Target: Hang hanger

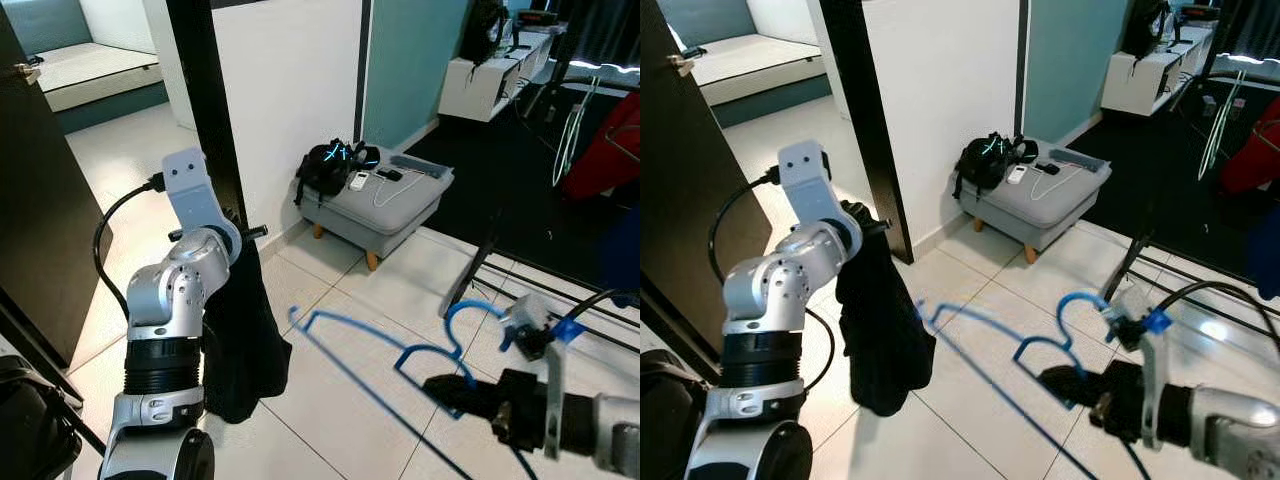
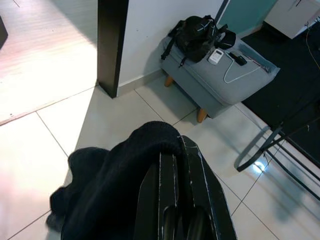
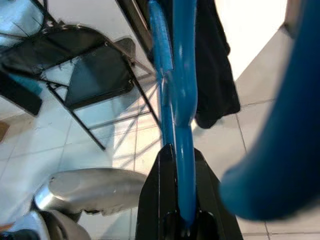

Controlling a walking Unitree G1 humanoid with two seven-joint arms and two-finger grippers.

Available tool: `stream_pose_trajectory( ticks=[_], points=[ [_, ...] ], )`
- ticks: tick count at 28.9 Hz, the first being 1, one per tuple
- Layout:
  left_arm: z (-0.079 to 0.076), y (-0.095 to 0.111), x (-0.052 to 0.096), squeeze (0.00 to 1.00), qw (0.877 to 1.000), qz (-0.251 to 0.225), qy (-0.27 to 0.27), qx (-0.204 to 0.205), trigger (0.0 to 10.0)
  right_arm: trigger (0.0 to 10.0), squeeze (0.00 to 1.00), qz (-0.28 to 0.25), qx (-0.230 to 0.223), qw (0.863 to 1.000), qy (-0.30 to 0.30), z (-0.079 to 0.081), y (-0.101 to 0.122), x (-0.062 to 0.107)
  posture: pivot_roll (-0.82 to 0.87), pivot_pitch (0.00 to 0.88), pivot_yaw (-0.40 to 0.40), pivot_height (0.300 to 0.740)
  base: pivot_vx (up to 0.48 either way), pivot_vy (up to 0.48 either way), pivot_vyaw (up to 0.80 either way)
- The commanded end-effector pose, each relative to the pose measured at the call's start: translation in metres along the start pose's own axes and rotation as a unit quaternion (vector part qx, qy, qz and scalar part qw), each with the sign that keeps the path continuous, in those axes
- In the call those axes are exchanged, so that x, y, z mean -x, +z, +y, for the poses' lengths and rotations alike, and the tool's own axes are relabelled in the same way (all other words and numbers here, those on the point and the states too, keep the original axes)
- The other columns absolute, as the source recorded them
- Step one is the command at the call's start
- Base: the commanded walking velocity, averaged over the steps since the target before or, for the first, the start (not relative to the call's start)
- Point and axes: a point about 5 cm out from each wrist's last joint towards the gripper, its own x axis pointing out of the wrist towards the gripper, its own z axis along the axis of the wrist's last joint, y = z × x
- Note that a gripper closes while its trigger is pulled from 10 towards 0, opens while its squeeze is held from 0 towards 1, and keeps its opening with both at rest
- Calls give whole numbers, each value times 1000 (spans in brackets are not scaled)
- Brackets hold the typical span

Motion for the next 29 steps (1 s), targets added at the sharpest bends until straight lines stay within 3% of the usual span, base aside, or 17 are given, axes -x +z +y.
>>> stream_pose_trajectory(
  ticks=[1, 6, 7, 10, 11, 14, 29],
  points=[
    [-11, 6, 4, 0, 1000, -17, -17, 9, 10000, 10000, 0, 16, 16, 1000, 16, 7, 1, -21, -61, 0, 37, 740, 0, 0, 0],
    [-11, 6, 4, 0, 1000, -17, -17, 9, 10000, 10000, 0, 16, 16, 1000, 16, 7, 1, -21, -61, 0, 37, 740, 0, 0, 0],
    [-15, 6, 6, 0, 1000, -17, -23, 10, 10000, 10000, 0, 17, 27, 999, 10, 6, 5, -35, -60, 0, 36, 740, 0, 0, 0],
    [-15, 6, 6, 0, 1000, -17, -23, 10, 10000, 10000, 0, 17, 27, 999, 10, 6, 5, -35, -60, 0, 36, 740, 0, 0, 0],
    [-18, 7, 7, 0, 999, -18, -28, 11, 10000, 10000, 0, 15, 37, 999, 0, 5, 11, -48, -58, 0, 38, 740, 0, 0, 0],
    [-24, 9, 8, 0, 999, -21, -34, 15, 10000, 10000, 0, 8, 56, 998, -34, -4, 22, -62, -51, 0, 33, 740, 0, 0, 0],
    [-37, 11, 14, 0, 998, -18, -56, 33, 10000, 10000, 0, 5, 67, 990, -120, -24, 32, -57, -55, 0, 33, 740, 0, 0, 0]
  ],
)
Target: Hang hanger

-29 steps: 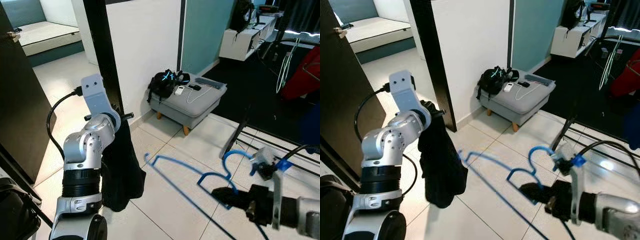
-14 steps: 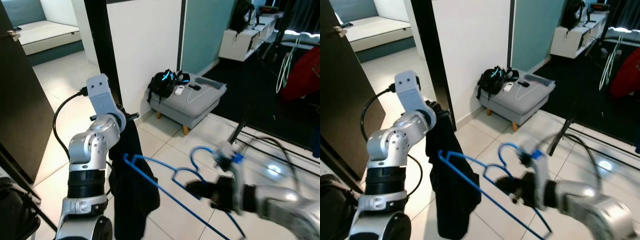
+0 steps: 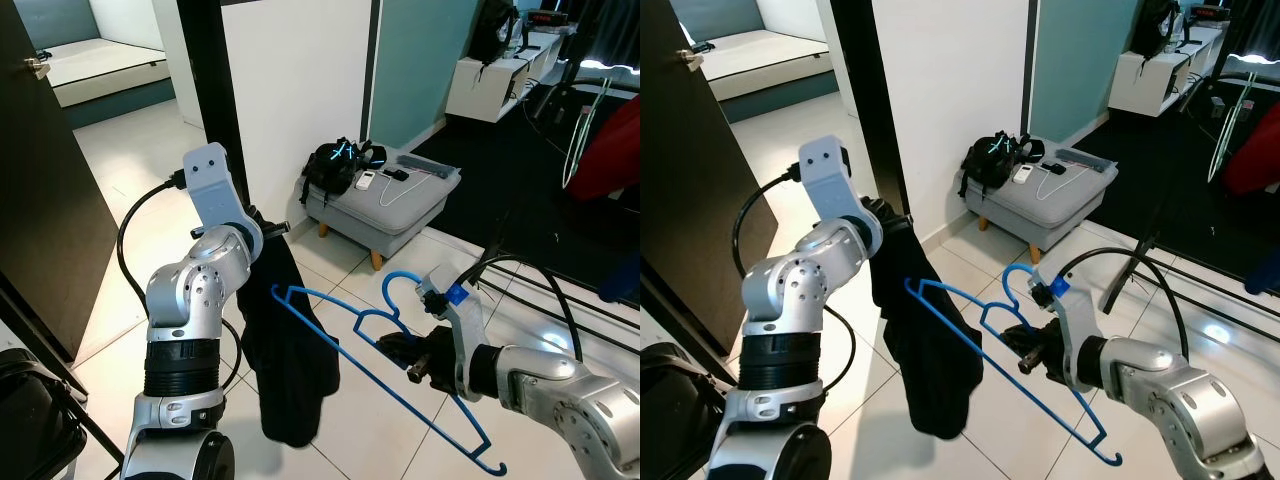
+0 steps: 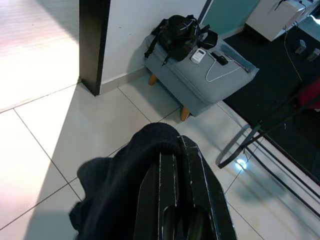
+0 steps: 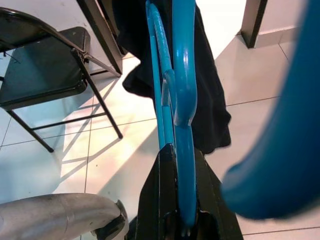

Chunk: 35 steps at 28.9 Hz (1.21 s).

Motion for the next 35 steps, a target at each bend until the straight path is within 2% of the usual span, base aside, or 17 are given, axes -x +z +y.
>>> stream_pose_trajectory(
  ticks=[1, 2, 4, 5, 7, 8, 13, 15, 17, 20, 35],
  points=[
    [-11, 13, 5, 0, 1000, -22, -20, 9, 10000, 10000, 0, -4, 6, 1000, -16, -4, 4, 1, -55, 0, 33, 740, 0, 0, 0],
    [-18, 11, 7, 0, 999, -16, -35, 16, 10000, 10000, 0, -11, 11, 999, -37, -9, 7, 1, -54, 0, 32, 740, 0, 0, 0],
    [-18, 11, 7, 0, 999, -16, -35, 16, 10000, 10000, 0, -11, 11, 999, -37, -9, 7, 1, -54, 0, 32, 740, 0, 0, 0],
    [-25, 9, 10, 0, 998, -8, -50, 23, 10000, 10000, 0, -19, 15, 998, -52, -14, 10, 0, -54, 0, 32, 740, 0, 0, 0],
    [-25, 9, 10, 0, 998, -8, -50, 23, 10000, 10000, 0, -19, 15, 998, -52, -14, 10, 0, -54, 0, 32, 740, 0, 0, 0],
    [-35, 4, 12, 0, 997, 5, -69, 31, 10000, 10000, 0, -28, 17, 998, -61, -16, 14, -2, -48, 0, 29, 740, 0, 0, 0],
    [-44, -3, 14, 0, 995, 18, -87, 35, 10000, 10000, 0, -42, 13, 998, -46, -13, 19, -4, -50, 0, 31, 740, 0, 0, 0],
    [-45, -5, 14, 0, 995, 21, -88, 34, 10000, 10000, 0, -45, 12, 999, -28, -9, 20, -4, -52, 0, 34, 740, 0, 0, 0],
    [-42, -5, 11, 0, 996, 20, -82, 29, 10000, 10000, 0, -23, 27, 999, 9, 1, 14, -2, -54, 0, 34, 740, 0, 0, 0],
    [-40, -4, 10, 0, 996, 19, -79, 27, 10000, 10000, 0, -11, 33, 999, 24, 5, 11, -1, -55, 0, 36, 740, 0, 0, 0],
    [-45, -4, 13, 0, 995, 24, -87, 31, 10000, 10000, 0, 1, 27, 999, 29, 7, 6, -5, -50, 0, 33, 740, 0, 0, 0]
  ],
)
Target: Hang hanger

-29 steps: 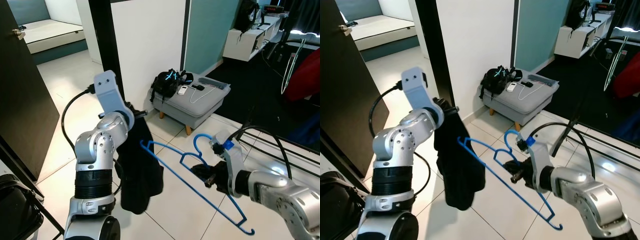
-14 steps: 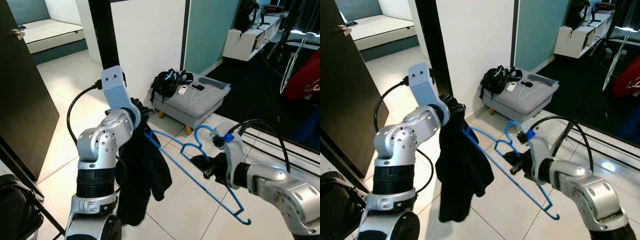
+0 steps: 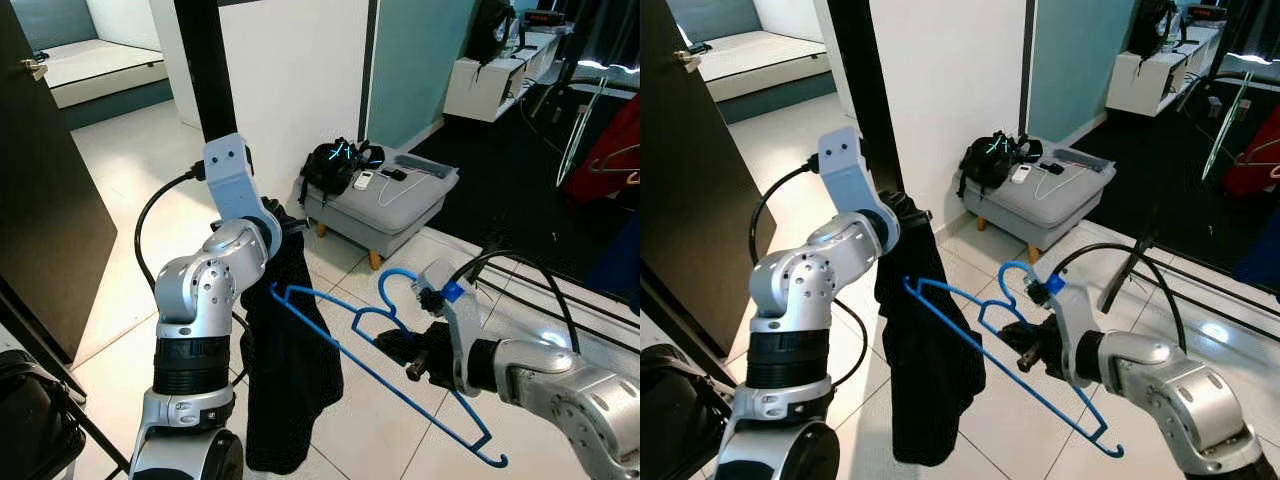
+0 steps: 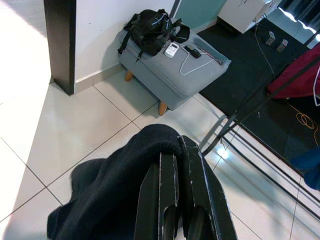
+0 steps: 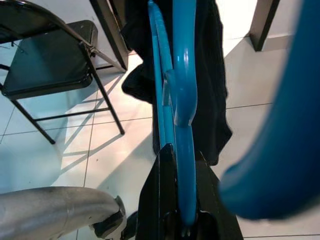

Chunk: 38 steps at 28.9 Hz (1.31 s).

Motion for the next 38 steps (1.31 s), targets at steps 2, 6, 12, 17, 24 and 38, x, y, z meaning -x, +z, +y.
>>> stream_pose_trajectory(
  ticks=[2, 6, 12, 17, 24, 38],
  points=[
    [-24, -2, 4, 0, 999, 4, -36, 26, 10000, 10000, 0, -10, 4, 1000, -21, -4, 5, -5, -46, 0, 30, 740, 0, 0, 0],
    [-30, -1, 6, 0, 998, 5, -48, 31, 10000, 10000, 0, -18, 6, 999, -48, -12, 9, -8, -44, 0, 29, 740, 0, 0, 0],
    [-43, -5, 10, 0, 997, 15, -69, 35, 10000, 10000, 0, -22, 24, 996, -81, -22, 18, -19, -44, 0, 29, 740, 0, 0, 0],
    [-51, -8, 13, 0, 996, 23, -83, 40, 10000, 10000, 0, -37, 26, 995, -84, -24, 28, -28, -42, 0, 28, 740, 0, 0, 0],
    [-59, -15, 13, 0, 993, 37, -100, 43, 10000, 10000, 0, -73, 13, 996, -45, -17, 37, -38, -43, 0, 28, 740, 0, 0, 0],
    [-85, -13, 18, 0, 984, 38, -164, 58, 10000, 10000, 0, -106, 5, 993, -44, -15, 44, -59, -34, 0, 30, 740, 0, 0, 0]
  ],
)
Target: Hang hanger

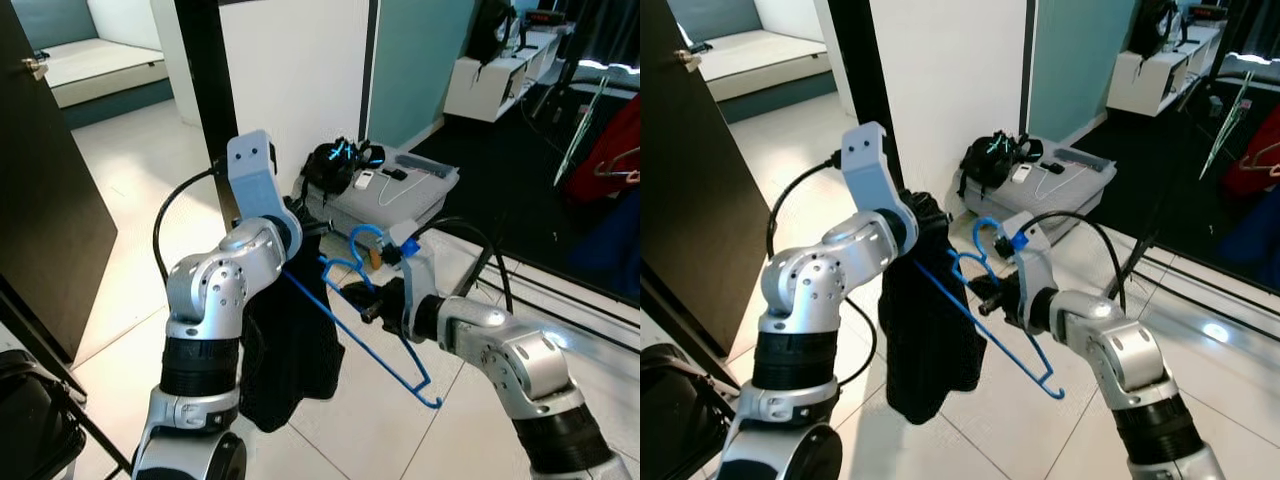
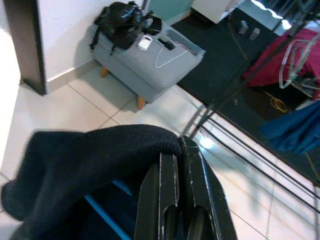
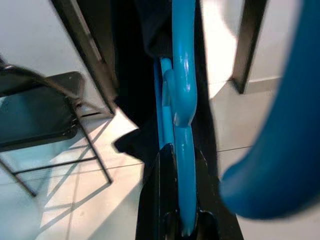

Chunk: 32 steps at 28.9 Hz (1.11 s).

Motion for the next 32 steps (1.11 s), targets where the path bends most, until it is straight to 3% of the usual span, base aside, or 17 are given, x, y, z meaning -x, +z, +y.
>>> stream_pose_trajectory(
  ticks=[1, 6, 10, 11, 13, 14, 16, 17, 20, 21, 23, 24, 25, 27, 32],
  points=[
    [-60, -9, 4, 0, 993, 17, -101, 56, 10000, 10000, 0, -11, 11, 1000, -4, 1, 5, -3, -34, 0, 30, 740, 0, 0, 0],
    [-78, -12, 10, 0, 983, 35, -158, 84, 10000, 10000, 0, -71, -12, 997, -13, 5, 15, -14, -26, 0, 34, 740, 0, 0, 0],
    [-78, -12, 10, 0, 983, 35, -158, 84, 10000, 10000, 0, -71, -12, 997, -13, 5, 15, -14, -26, 0, 34, 740, 0, 0, 0],
    [-84, -15, 14, 0, 979, 45, -182, 83, 10000, 10000, 0, -109, -33, 994, 2, 8, 22, -17, -22, 0, 38, 740, 0, 0, 0],
    [-84, -15, 14, 0, 979, 45, -182, 83, 10000, 10000, 0, -109, -33, 994, 2, 8, 22, -17, -22, 0, 38, 740, 0, 0, 0],
    [-87, -21, 18, 0, 975, 57, -201, 78, 10000, 10000, 0, -154, -62, 986, 21, 11, 31, -17, -18, 0, 37, 740, 0, 0, 0],
    [-87, -21, 18, 0, 975, 57, -201, 78, 10000, 10000, 0, -154, -62, 986, 21, 11, 31, -17, -18, 0, 37, 740, 0, 0, 0],
    [-87, -27, 21, 0, 972, 70, -214, 74, 10000, 10000, 0, -205, -97, 973, 41, 12, 42, -15, -12, 0, 37, 740, 0, 0, 0],
    [-87, -27, 21, 0, 972, 70, -214, 74, 10000, 10000, 0, -205, -97, 973, 41, 12, 42, -15, -12, 0, 37, 740, 0, 0, 0],
    [-83, -33, 23, 0, 970, 81, -216, 70, 10000, 10000, 0, -255, -144, 954, 61, 10, 54, -11, -8, 0, 36, 740, 0, 0, 0],
    [-83, -33, 23, 0, 970, 81, -216, 70, 10000, 10000, 0, -255, -144, 954, 61, 10, 54, -11, -8, 0, 36, 740, 0, 0, 0],
    [-77, -37, 23, 0, 972, 86, -208, 68, 10000, 10000, 0, -294, -181, 935, 80, 7, 63, -6, -8, 0, 36, 740, 0, 0, 0],
    [-77, -37, 23, 0, 972, 86, -208, 68, 10000, 10000, 0, -294, -181, 935, 80, 7, 63, -6, -8, 0, 36, 740, 0, 0, 0],
    [-62, -35, 20, 0, 977, 80, -184, 71, 10000, 10000, 0, -334, -219, 911, 99, 2, 72, 1, -2, 0, 34, 740, 0, 0, 0],
    [-54, -29, 18, 0, 980, 68, -171, 75, 10000, 10000, 0, -337, -224, 909, 96, 0, 70, 1, -1, 0, 33, 740, 0, 0, 0]
  ],
)
